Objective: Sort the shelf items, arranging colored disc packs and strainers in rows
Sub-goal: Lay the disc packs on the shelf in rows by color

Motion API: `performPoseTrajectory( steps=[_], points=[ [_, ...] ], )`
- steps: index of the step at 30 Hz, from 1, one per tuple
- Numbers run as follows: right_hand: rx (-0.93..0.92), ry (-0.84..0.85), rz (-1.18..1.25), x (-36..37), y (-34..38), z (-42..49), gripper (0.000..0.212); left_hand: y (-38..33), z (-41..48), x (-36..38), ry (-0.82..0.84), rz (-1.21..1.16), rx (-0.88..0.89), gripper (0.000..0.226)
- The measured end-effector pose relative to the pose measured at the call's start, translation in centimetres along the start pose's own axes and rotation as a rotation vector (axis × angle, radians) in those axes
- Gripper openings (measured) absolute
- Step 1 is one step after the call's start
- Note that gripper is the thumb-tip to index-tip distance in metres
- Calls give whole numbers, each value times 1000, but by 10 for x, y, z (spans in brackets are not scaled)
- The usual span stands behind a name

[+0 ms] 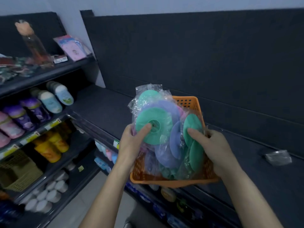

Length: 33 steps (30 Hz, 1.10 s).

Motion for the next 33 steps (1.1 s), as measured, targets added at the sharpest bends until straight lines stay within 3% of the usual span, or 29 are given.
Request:
performPoseTrajectory(
  steps=[11,18,23,33],
  points=[
    [53,-254,129,55,-4,33,25,28,108,-15,328,39,-27,61],
    [120,-398,160,66,-17,31,40,49,138,-3,522,22,-71,58],
    [138,-483,152,49,-21,24,37,61,137,23,638,68,-89,58],
    [185,-538,183,11,-37,28,49,70,127,66,707,13,-119,55]
  ],
)
Point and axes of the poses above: each hand's wrist, its own z-axis towards the middle knuckle, its own x-axis out of the palm, y = z × x, the point moved 9 cm from there along z, towards the middle knuckle, and after that the axes turned 15 degrees about x, right-handed, at the moved point
